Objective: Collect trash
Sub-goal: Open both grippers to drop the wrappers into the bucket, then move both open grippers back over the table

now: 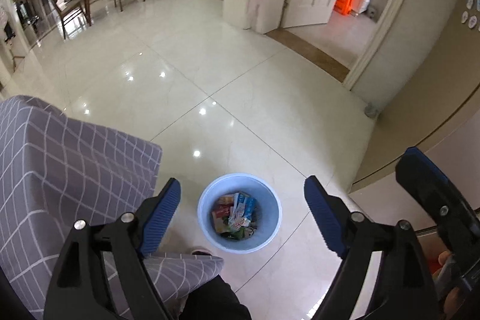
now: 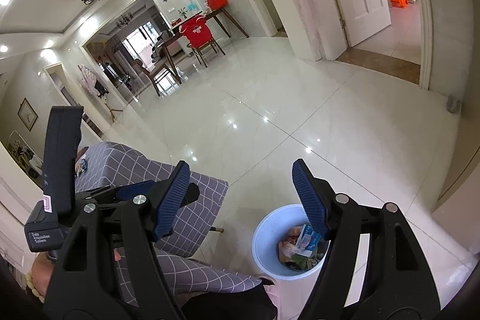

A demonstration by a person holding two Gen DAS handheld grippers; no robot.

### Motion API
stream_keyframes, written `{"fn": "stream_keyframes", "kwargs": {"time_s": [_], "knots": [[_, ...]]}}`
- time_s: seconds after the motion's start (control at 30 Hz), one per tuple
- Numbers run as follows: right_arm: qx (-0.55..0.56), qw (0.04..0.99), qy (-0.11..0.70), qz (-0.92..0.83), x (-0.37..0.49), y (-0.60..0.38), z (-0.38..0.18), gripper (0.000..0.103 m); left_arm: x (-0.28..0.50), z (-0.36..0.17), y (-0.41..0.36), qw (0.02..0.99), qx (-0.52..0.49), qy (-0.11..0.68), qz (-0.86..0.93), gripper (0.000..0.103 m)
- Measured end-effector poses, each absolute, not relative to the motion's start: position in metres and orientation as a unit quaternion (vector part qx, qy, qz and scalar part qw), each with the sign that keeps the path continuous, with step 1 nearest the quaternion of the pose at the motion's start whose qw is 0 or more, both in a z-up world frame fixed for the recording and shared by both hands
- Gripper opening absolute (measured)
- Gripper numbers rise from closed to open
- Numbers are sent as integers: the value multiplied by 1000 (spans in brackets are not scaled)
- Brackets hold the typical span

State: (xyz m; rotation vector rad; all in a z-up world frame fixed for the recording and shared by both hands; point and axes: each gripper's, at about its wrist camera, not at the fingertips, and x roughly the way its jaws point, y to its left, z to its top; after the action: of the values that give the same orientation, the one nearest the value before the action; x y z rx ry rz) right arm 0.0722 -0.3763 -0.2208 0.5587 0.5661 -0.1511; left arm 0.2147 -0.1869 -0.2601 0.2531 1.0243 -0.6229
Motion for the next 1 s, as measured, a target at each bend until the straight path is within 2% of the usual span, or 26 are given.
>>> {"fn": "stream_keyframes", "kwargs": {"time_s": [0.43, 0.67, 0.87, 1.0], "knots": [[235, 927, 291, -18, 116, -313, -197, 71, 223, -212, -101, 854, 82, 446, -254, 83], [194, 930, 306, 64, 176, -232, -166, 71, 254, -179, 6, 885, 60, 418, -196, 83], [143, 923, 331, 139, 238, -136, -153, 71, 287, -173, 105, 900, 49, 417, -115, 84], [108, 913, 355, 167, 284, -80, -155, 71, 308, -174, 159, 908, 81, 405, -67, 84]]}}
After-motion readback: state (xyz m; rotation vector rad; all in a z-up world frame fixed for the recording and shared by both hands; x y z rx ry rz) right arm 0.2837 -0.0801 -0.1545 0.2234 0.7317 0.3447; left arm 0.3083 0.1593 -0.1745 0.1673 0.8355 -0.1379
